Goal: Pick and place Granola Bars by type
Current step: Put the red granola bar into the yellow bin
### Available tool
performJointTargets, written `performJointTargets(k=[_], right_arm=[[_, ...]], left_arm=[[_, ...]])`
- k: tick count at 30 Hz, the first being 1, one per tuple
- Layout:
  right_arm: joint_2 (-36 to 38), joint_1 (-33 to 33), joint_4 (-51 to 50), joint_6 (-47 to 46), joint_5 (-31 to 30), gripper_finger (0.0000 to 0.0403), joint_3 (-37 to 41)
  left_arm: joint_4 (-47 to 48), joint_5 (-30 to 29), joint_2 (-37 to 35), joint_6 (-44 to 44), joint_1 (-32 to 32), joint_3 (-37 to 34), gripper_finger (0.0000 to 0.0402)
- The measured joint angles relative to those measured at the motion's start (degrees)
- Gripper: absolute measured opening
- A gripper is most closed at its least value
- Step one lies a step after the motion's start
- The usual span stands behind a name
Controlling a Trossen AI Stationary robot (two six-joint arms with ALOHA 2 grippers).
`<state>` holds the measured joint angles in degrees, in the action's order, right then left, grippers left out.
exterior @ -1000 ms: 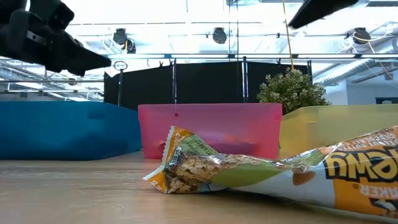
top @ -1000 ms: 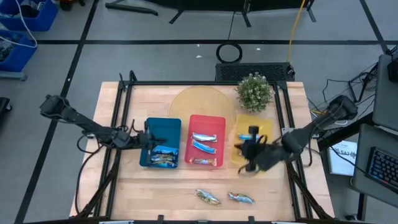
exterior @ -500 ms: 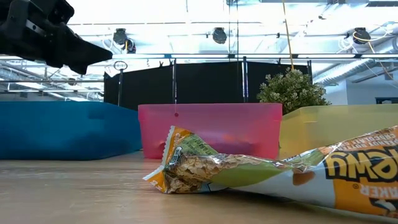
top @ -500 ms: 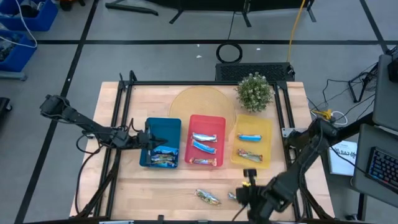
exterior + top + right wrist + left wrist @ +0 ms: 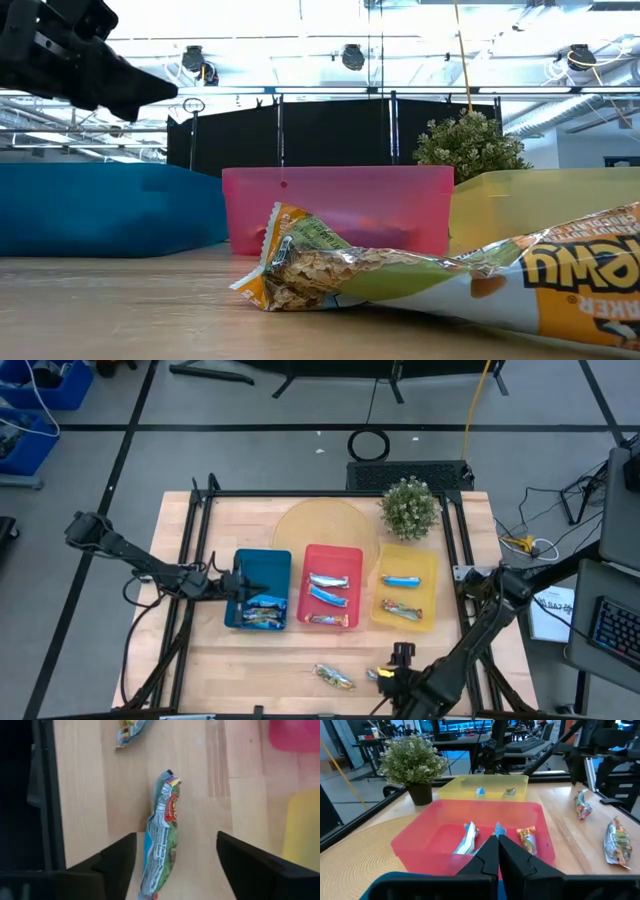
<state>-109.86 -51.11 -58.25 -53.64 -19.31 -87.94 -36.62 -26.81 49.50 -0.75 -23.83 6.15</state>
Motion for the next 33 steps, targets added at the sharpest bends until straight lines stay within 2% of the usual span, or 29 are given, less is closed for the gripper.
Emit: performJointTargets(k=[3, 7, 13, 19, 24, 33], right_arm=[[-1.25, 0.0, 0.89, -2.09, 0.04, 0.0285, 0.04], [-3.78, -0.19, 0.97, -3.14, 0.3, 0.0289, 0.04], [-6.43, -0.39, 0.32, -4.41, 3.12, 0.0275, 1.32], [-6.58, -0.37, 1.83, -6.33, 4.68, 0.025, 5.03], [-6.19, -0.22, 5.97, -5.8, 7.61, 0.0199, 7.1], [-4.48, 0.15, 7.42, -4.27, 7.96, 0.0042, 7.57]], left_arm=[[0.48, 0.0, 0.0, -0.04, -0.85, 0.0, 0.0005], [0.54, 0.0, 0.0, -0.2, -1.86, 0.0, 0.0012], [0.55, -0.01, 0.0, -1.33, -3.28, 0.0, 0.0041], [0.5, -0.02, 0.0, -1.51, -4.73, 0.0, 0.0048], [0.46, -0.02, 0.0, -2.03, -5.31, 0.02, 0.0049], [0.42, -0.05, 0.0, -2.58, -5.35, 0.02, 0.0049]])
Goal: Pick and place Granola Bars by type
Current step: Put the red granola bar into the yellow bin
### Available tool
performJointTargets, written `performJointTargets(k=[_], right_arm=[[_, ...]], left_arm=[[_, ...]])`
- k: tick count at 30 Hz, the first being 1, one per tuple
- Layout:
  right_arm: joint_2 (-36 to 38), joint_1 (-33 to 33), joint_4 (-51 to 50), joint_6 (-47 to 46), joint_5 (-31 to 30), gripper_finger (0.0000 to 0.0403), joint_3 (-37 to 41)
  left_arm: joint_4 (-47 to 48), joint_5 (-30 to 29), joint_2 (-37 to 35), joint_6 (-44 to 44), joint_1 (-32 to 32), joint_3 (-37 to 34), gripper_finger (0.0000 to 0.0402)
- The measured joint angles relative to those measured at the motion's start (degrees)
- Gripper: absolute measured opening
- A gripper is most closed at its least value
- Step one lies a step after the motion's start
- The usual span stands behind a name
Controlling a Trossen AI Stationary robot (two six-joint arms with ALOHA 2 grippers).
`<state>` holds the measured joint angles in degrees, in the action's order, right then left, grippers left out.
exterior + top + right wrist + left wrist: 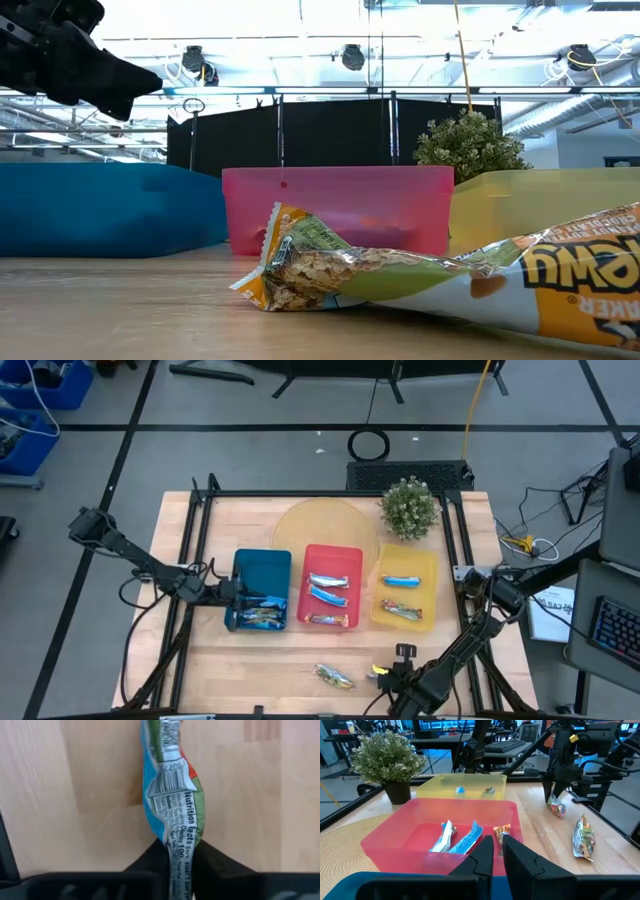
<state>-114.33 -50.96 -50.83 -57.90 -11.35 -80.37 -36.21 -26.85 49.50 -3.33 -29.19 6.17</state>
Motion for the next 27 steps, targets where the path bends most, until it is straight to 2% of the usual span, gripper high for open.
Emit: performJointTargets(k=[2, 8, 14, 17, 21, 27], right_arm=[[1.18, 0.0, 0.18, 0.19, -0.19, 0.0025, 0.03], [8.15, 0.0, -1.85, 0.77, -0.47, 0.0023, -0.01], [20.41, 1.81, -13.84, 1.17, -5.61, 0.0029, -0.03], [26.49, 4.63, -23.03, 0.73, -9.4, 0.002, -0.14], [31.44, 10.99, -32.44, 4.13, -8.71, 0.0019, 0.6], [35.71, 20.91, -32.0, 13.01, -8.36, 0.0026, 6.17]], left_arm=[[0.0, -0.02, 0.0, -0.01, 0.02, 0.0, 0.0049], [0.02, -0.03, 0.0, -0.44, 0.0, 0.02, 0.0049], [0.06, -0.03, 0.0, -0.49, 0.0, 0.02, 0.0049], [0.04, -0.04, 0.0, -0.66, 0.0, 0.02, 0.0049], [0.07, -0.04, 0.0, -0.63, 0.0, 0.02, 0.0049], [-0.01, -0.02, 0.0, -1.35, -0.04, 0.02, 0.0049]])
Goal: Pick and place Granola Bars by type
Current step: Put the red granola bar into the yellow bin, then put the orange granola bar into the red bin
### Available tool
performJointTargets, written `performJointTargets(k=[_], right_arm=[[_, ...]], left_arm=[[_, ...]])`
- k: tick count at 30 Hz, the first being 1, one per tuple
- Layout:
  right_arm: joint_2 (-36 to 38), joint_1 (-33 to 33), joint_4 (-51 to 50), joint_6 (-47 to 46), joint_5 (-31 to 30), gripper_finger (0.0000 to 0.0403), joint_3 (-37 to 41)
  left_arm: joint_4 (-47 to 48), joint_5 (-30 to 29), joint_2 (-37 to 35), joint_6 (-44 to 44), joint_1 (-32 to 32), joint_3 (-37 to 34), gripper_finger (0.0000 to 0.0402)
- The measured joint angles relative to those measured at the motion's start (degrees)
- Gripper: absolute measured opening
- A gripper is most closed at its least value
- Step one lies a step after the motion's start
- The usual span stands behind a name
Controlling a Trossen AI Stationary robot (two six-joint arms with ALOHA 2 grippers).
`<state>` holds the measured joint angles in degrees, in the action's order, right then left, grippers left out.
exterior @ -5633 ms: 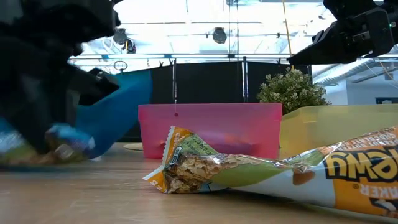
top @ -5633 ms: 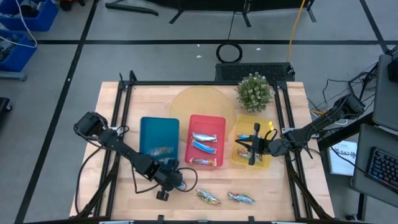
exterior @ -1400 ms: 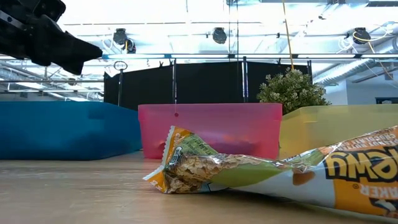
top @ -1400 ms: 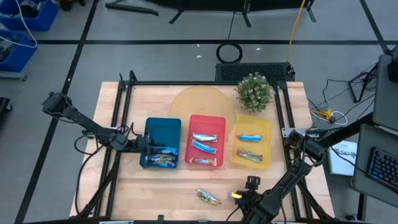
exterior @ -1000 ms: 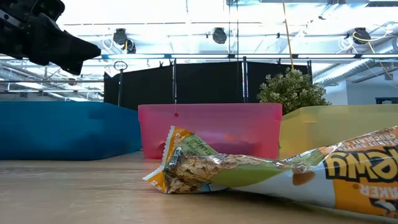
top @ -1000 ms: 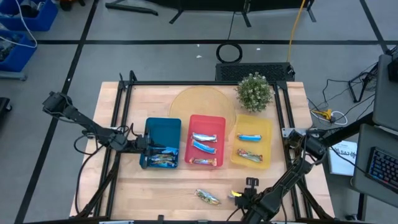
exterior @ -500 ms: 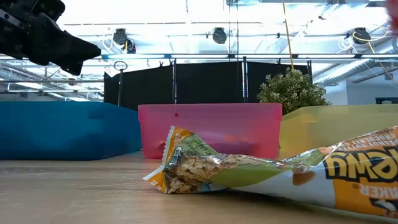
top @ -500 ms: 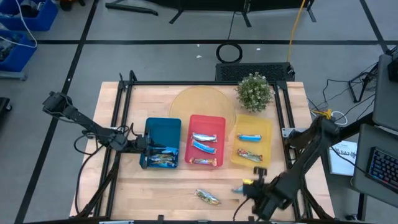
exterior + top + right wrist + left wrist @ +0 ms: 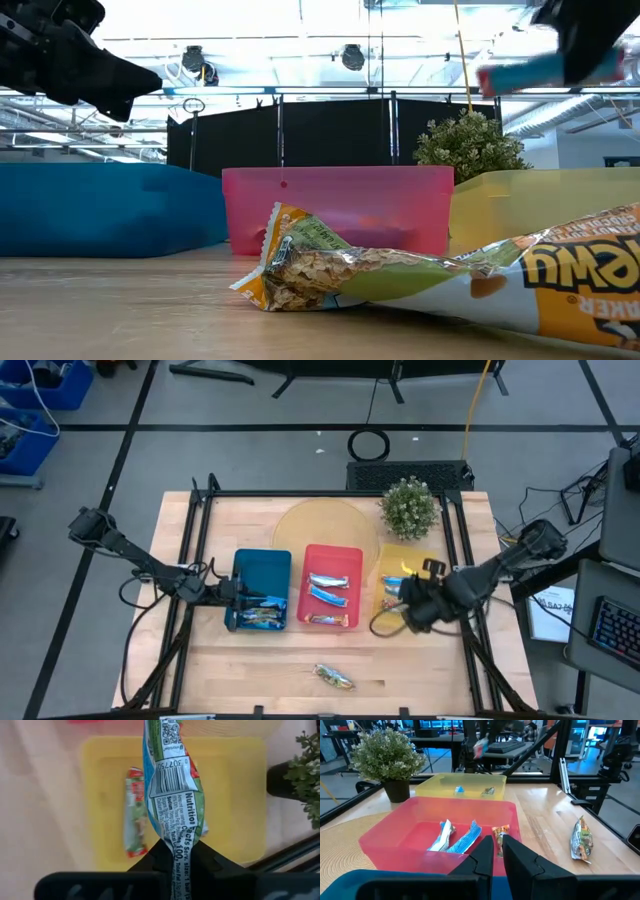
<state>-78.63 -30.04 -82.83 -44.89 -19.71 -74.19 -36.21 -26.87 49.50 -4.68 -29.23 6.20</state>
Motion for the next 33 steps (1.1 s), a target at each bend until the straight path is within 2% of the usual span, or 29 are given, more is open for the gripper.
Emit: performJointTargets(k=[3, 9, 12, 16, 27, 33], right_arm=[[1.5, 4.24, 5.67, 5.29, 0.48, 0.002, 5.81], [3.22, 10.74, 23.63, 13.21, 3.42, 0.0021, 20.2], [3.43, 13.08, 27.49, 14.96, 4.28, 0.0023, 25.53], [3.43, 15.88, 31.74, 17.43, 8.86, 0.0017, 30.61], [3.54, 17.71, 35.58, 18.62, 9.52, 0.0046, 33.22], [7.45, 17.6, 35.73, 18.59, 9.41, 0.0071, 33.22]], left_arm=[[0.01, 0.0, 0.0, -0.1, -0.03, 0.0, 0.0049], [0.01, 0.0, 0.0, -0.62, -0.03, 0.0, 0.0049], [0.02, 0.0, 0.0, -0.33, -0.03, 0.0, 0.0049], [0.92, 0.0, 0.0, -0.14, -0.03, 0.0, 0.0049], [1.67, 0.0, 0.0, -2.1, -0.03, 0.0, 0.0049], [1.67, 0.0, 0.0, -1.8, -0.03, 0.0, 0.0049]])
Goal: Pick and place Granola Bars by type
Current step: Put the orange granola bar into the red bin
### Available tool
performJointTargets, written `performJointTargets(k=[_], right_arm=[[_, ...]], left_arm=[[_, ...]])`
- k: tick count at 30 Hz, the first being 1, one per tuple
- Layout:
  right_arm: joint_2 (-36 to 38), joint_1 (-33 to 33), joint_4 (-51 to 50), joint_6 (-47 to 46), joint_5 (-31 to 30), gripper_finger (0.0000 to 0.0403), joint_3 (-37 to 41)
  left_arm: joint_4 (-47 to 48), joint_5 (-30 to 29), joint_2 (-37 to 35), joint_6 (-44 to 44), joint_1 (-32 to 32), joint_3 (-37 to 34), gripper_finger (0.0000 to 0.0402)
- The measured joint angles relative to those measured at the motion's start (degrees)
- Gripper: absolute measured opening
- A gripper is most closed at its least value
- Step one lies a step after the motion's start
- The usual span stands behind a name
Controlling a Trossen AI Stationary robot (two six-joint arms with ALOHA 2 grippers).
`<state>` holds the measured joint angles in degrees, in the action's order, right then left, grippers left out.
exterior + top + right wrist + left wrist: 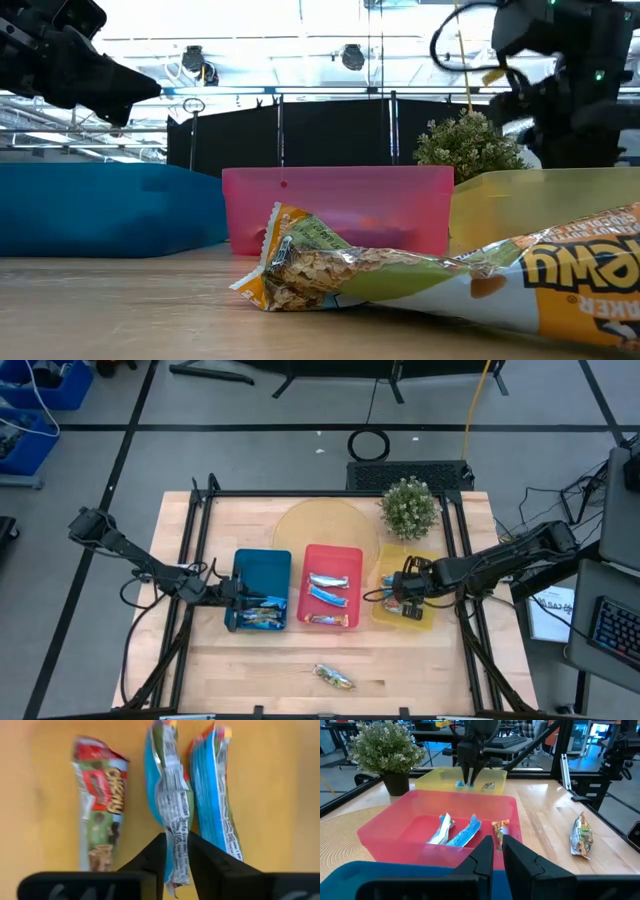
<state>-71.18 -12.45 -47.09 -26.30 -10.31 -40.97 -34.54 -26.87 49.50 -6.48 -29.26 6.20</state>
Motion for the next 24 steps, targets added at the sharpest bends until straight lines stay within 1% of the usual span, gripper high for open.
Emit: performJointTargets(k=[4, 6, 8, 10, 11, 13, 15, 17, 21, 24], right_arm=[[4.85, 0.0, -1.57, -0.2, 1.57, 0.0088, -0.86], [8.5, -0.28, -2.54, -2.51, 1.22, 0.0093, -2.12], [13.04, -2.32, 1.06, -4.42, -0.79, 0.0093, -3.14], [17.34, -6.03, 8.81, -3.04, -3.09, 0.0085, -3.3], [19.14, -8.2, 12.35, -1.48, -4.52, 0.0078, -3.3], [21.61, -13.19, 19.41, 2.96, -9.23, 0.0057, -3.32], [22.65, -18.61, 25.73, 8.18, -15.45, 0.003, -2.93], [23.16, -23.07, 31.31, 14.11, -19.65, 0.0008, -1.24], [25.3, -27.49, 41.29, 24.39, -20.51, 0.0007, 4.62], [30.2, -27.78, 52.13, 30.18, -17.9, 0.0001, 11.26]], left_arm=[[0.02, -0.04, 0.0, 0.18, 0.02, 0.0, 0.0049], [0.02, -0.12, 0.0, 0.26, 0.02, 0.0, 0.0049], [0.02, -0.13, 0.0, 0.26, 0.02, 0.0, 0.0049], [0.0, -0.15, 0.0, 0.26, 0.02, 0.0, 0.0049], [0.0, -0.17, 0.0, 0.28, 0.02, 0.0, 0.0049], [-0.01, -0.31, 0.0, 0.28, 0.02, 0.0, 0.0049], [-0.02, -0.61, 0.0, 0.28, 0.02, 0.0, 0.0049], [-0.08, -0.66, 0.0, 0.28, 0.02, 0.0, 0.0049], [-0.7, -0.66, 0.0, 0.3, 0.02, 0.0, 0.0049], [-1.64, -0.69, 0.0, 1.73, 0.02, 0.0, 0.0049]])
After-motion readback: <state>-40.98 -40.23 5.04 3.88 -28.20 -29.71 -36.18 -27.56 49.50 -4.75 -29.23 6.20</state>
